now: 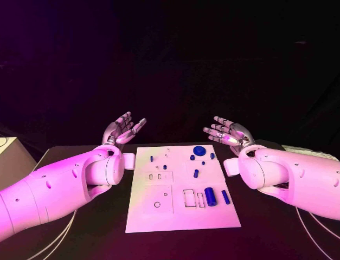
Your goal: Assemble the parts on the task board
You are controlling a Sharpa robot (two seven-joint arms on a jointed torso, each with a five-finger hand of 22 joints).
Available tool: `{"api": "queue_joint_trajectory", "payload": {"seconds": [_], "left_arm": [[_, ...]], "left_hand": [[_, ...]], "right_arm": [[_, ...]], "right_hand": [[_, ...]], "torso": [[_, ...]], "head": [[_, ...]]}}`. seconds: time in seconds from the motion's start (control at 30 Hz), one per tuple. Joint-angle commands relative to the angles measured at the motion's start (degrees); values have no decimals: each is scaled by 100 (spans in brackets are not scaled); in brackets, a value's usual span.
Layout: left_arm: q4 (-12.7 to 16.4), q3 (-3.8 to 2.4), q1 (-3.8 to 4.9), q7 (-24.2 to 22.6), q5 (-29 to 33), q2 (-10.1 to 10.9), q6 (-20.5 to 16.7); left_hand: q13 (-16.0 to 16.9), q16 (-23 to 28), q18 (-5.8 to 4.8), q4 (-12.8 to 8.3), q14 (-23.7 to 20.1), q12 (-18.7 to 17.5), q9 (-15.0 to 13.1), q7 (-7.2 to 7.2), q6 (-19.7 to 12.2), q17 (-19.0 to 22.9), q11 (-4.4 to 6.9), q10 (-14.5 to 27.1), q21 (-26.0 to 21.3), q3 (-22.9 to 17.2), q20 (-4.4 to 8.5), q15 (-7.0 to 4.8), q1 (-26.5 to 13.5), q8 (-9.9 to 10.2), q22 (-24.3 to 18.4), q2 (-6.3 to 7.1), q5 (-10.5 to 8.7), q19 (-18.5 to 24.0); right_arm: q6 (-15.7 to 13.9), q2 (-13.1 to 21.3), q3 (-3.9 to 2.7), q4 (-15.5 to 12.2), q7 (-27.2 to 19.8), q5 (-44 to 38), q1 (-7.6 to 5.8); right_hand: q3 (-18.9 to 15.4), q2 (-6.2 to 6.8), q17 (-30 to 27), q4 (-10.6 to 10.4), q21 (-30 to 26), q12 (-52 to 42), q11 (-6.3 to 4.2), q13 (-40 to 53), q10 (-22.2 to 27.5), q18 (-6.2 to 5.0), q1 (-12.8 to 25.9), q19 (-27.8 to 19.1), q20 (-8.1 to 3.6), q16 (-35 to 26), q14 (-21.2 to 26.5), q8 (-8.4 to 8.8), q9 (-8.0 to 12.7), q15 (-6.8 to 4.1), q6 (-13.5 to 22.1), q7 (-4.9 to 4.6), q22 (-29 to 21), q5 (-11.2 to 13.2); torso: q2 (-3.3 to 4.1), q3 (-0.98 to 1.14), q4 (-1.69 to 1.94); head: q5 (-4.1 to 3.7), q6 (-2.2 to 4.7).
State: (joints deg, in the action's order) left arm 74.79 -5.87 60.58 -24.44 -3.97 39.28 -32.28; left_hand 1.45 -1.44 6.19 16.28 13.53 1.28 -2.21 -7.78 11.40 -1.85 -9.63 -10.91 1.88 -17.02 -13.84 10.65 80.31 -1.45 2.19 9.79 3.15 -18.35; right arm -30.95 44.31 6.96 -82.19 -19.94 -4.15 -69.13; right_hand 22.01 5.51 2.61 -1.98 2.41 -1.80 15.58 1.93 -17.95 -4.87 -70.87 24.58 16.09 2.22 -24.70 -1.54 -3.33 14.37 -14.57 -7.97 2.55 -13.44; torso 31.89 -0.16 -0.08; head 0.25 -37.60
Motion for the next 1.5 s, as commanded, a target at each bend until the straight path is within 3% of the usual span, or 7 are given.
{"api": "queue_joint_trajectory", "payload": {"seconds": [0.03, 0.2, 0.4, 0.53, 0.97, 1.2, 1.5], "left_arm": [[-72, -26, 14, 200, -306, -41, 623], [104, -41, 16, 252, -417, 209, 694], [235, -104, 18, 252, -566, 359, 732], [382, -173, 18, 304, -696, 493, 866], [1268, -404, 14, 457, -1025, 1027, 1341], [1750, -535, 8, 515, -988, 1316, 1487], [2204, -673, -6, 555, -959, 1518, 1532]], "left_hand": [[14, -35, 115, 51, 77, 28, -17, -448, 83, -14, -34, -93, 39, -44, -45, 39, 274, -39, 13, 31, 25, -80], [60, -123, 153, 36, 471, 94, -103, -576, 510, -82, -187, -540, 125, -91, -137, 99, 277, -159, 62, -95, 15, -337], [191, -682, 266, -99, 2808, 369, -434, -688, 2146, -432, -417, -2694, 717, -351, -282, 145, 238, -678, 299, -211, 5, -2255], [254, -1190, 447, -277, 4160, 612, -706, -578, 3570, -792, -122, -4382, 1300, -622, -60, -220, 161, -1169, 461, -191, 4, -3439], [325, -3381, 394, -708, 5511, 456, -929, -257, 4225, -3027, 363, -5885, 3246, -1402, 661, -839, -130, -1305, 1530, 97, 9, -4547], [390, -4272, 413, -856, 5385, 368, -1034, -253, 4232, -3753, 349, -5952, 4208, -1575, 674, -882, -299, -1266, 2182, 121, 5, -4303], [433, -4480, 421, -916, 5300, 337, -1085, -265, 4209, -3911, 349, -5937, 4672, -1635, 665, -875, -380, -1236, 2491, 141, -2, -4215]], "right_arm": [[919, -14, 57, 84, 488, -427, -84], [739, 52, 87, 277, 403, -1678, -185], [532, 4, 86, 454, 417, -3138, -254], [546, -43, 85, 564, 546, -4229, -330], [854, -115, 78, 706, 1501, -7094, -640], [998, -189, 76, 805, 2013, -7938, -752], [1203, -375, 75, 998, 2384, -8408, -824]], "right_hand": [[121, -28, 45, 39, 69, -50, 13, 31, -281, -124, -334, 242, 49, 82, -335, -83, -44, 8, -260, -934, 41, -69], [151, 7, 191, 168, 245, -175, -74, 105, -1340, -266, -507, 932, 47, 308, -1498, -317, -219, -134, -1196, -907, 117, 104], [248, 137, 331, 312, 606, -319, -333, 179, -3287, -555, -691, 2297, 17, 576, -2827, -816, -535, -420, -3076, -677, 209, 256], [417, 239, 435, 351, 903, -325, -529, 176, -3925, -572, -740, 3013, -229, 817, -3573, -959, -576, -671, -3649, -516, 280, 241], [533, 594, 1934, 283, 3093, -176, -1040, 201, -5216, -560, -670, 4777, -1151, 2716, -6171, -912, -578, -1425, -4320, -158, 1576, 45], [981, 889, 4881, 86, 6206, -181, -1037, 219, -5056, -93, -524, 5568, -1100, 6097, -6115, -857, -732, -1441, -4344, -134, 5226, -37], [975, 981, 5720, 24, 6886, -172, -987, 218, -4745, 5, -521, 5720, -1024, 6989, -6094, -860, -865, -1394, -4293, -144, 6072, 11]], "torso": [[1, 0, 0], [30, -11, -8], [88, 6, -13], [173, 31, -16], [528, 21, 97], [731, -10, 164], [966, -55, 276]], "head": [[0, -1], [11, -125], [-17, -144], [-21, -122], [-127, 45], [-190, 174], [-280, 274]]}}
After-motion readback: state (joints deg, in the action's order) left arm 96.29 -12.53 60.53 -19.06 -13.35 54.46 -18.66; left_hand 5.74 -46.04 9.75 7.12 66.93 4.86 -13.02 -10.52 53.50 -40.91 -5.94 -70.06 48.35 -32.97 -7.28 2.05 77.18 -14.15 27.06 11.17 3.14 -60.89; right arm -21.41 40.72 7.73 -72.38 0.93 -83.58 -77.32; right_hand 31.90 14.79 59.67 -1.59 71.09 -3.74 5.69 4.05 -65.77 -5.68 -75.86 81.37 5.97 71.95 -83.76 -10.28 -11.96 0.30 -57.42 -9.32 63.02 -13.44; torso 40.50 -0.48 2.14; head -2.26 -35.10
